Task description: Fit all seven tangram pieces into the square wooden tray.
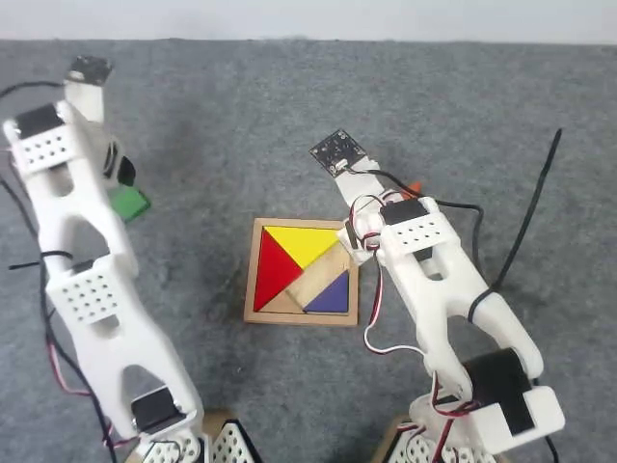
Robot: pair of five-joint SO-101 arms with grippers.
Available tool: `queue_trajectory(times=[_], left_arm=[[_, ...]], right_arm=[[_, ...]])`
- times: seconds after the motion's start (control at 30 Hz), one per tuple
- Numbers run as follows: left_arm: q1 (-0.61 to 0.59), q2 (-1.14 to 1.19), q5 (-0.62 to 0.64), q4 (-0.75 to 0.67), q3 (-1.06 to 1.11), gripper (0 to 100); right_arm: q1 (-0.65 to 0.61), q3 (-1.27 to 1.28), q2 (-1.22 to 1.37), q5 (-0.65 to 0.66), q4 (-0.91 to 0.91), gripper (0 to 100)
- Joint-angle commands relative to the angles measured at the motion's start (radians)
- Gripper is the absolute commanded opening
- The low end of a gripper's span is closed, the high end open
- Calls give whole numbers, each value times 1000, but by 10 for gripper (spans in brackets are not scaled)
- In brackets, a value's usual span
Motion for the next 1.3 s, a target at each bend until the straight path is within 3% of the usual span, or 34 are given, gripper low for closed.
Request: queue_trajectory(times=[0.0,0.13,0.33,0.47,0.7,0.97,1.27], left_arm=[[-8,74,46,-52,-64,207],[-3,186,51,-46,-140,207],[-6,278,44,224,-341,202],[-20,279,40,221,-320,202],[-28,189,0,222,-111,156],[-26,-189,64,215,338,155],[-41,-462,87,29,746,156]], right_arm=[[15,-6,-13,11,-16,93],[15,-6,-15,11,-15,93],[15,-6,-15,11,-15,93],[15,-6,-16,11,-15,93],[15,-6,-15,11,-15,93],[15,-6,-12,11,-16,93],[15,-6,-10,11,-16,93]])
